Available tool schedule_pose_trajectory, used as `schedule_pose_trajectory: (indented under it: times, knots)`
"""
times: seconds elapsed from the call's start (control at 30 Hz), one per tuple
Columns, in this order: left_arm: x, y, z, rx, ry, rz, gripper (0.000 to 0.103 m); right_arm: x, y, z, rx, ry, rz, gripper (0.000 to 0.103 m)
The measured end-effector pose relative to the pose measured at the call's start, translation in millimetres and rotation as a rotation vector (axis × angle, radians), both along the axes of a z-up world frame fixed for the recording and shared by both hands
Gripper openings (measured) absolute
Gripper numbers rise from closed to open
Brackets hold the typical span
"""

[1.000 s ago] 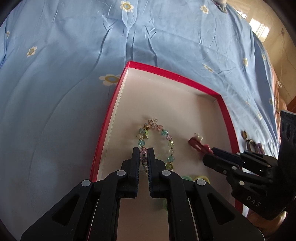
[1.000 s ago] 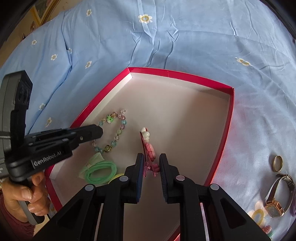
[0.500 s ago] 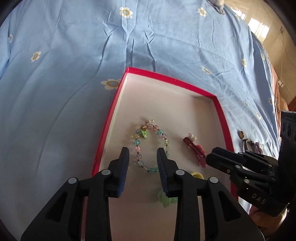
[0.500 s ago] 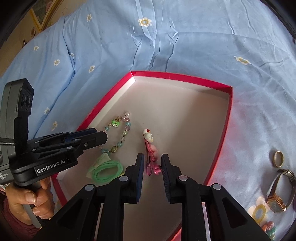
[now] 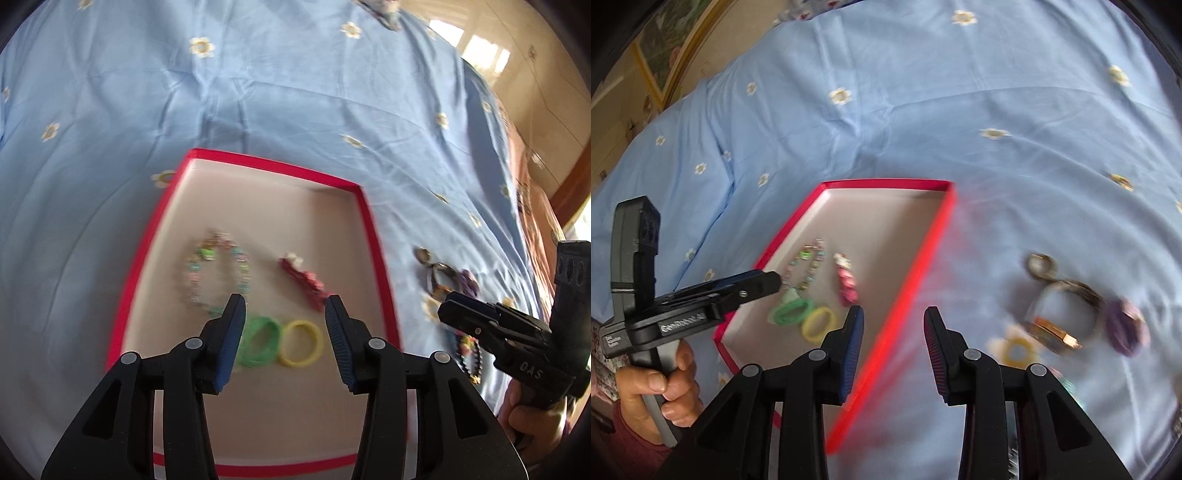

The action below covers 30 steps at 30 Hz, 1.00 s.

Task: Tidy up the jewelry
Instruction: 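Open left gripper while right gripper opens, then lift both away from the box, then grasp gold watch with left gripper while right gripper grasps purple bow hair tie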

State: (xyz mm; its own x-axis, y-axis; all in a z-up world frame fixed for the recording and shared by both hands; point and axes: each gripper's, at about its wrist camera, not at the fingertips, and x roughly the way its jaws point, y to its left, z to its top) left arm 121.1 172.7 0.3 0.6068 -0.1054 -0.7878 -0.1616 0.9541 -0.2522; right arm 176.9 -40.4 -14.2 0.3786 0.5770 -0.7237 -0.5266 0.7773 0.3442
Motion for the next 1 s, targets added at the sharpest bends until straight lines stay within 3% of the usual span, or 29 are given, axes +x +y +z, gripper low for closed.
schedule_pose_trajectory:
  times: [0.6, 1.0]
  knots:
    - [15.8, -88.1, 2.9, 0.006, 0.013, -0.187, 0.044, -7.2, -123.4, -7.4, -0.013, 0.008, -0.233, 0.039]
    - [36.6, -123.3, 0.0, 0.010, 0.034, -0.259, 0.046, 4.9, -148.6, -14.8, -0.022, 0.013, -0.283, 0.039]
